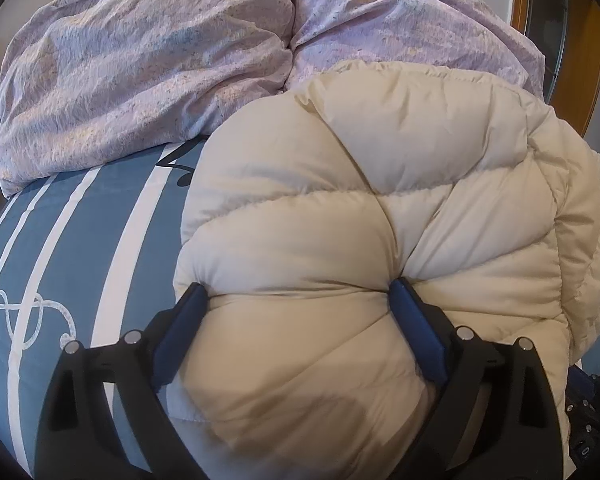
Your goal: Fold large clothes
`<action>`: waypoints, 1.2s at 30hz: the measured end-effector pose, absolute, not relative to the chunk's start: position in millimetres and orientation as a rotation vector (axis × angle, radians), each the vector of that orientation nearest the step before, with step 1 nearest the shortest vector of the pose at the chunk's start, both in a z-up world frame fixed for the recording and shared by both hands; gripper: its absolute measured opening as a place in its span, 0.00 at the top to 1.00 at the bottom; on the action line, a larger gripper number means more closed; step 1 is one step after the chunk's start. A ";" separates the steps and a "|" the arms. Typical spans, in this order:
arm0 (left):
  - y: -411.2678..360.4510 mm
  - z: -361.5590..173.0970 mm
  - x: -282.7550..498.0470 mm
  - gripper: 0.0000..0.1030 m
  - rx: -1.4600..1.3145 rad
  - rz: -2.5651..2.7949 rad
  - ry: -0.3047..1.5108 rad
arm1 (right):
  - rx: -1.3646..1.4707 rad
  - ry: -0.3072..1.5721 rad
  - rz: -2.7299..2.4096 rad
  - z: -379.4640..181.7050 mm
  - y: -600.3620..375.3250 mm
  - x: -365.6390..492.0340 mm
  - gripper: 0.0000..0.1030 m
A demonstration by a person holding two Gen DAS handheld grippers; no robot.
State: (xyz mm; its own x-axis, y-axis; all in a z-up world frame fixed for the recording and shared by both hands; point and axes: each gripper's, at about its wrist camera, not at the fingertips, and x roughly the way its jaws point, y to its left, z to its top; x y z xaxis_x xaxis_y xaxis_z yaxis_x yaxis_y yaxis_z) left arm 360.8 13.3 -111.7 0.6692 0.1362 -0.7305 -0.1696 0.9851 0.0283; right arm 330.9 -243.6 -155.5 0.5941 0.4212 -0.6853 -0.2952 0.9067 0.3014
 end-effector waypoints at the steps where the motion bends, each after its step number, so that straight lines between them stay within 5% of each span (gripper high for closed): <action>1: 13.2 -112.1 360.9 0.10 -0.041 0.174 0.819 | 0.162 0.837 0.418 -155.5 -243.6 331.0 0.77; 17: 7.1 -114.7 361.7 0.06 0.023 0.232 0.811 | 0.161 0.839 0.419 -154.1 -243.2 331.7 0.77; 29: 6.5 -116.6 359.6 0.06 0.021 0.243 0.805 | 0.172 0.709 0.478 -74.4 -226.2 338.2 0.68; 36: 7.4 -117.0 358.7 0.06 0.002 0.242 0.802 | 0.148 0.742 0.415 -87.8 -199.0 369.0 0.68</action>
State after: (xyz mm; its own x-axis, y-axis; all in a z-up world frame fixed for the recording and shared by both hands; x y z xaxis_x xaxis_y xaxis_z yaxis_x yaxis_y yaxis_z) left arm 358.7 7.4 -117.0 0.6692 0.2158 -0.7110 -0.2144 0.9723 0.0933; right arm 369.0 -199.0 -87.8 0.6606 0.4171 -0.6243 -0.3138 0.9088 0.2751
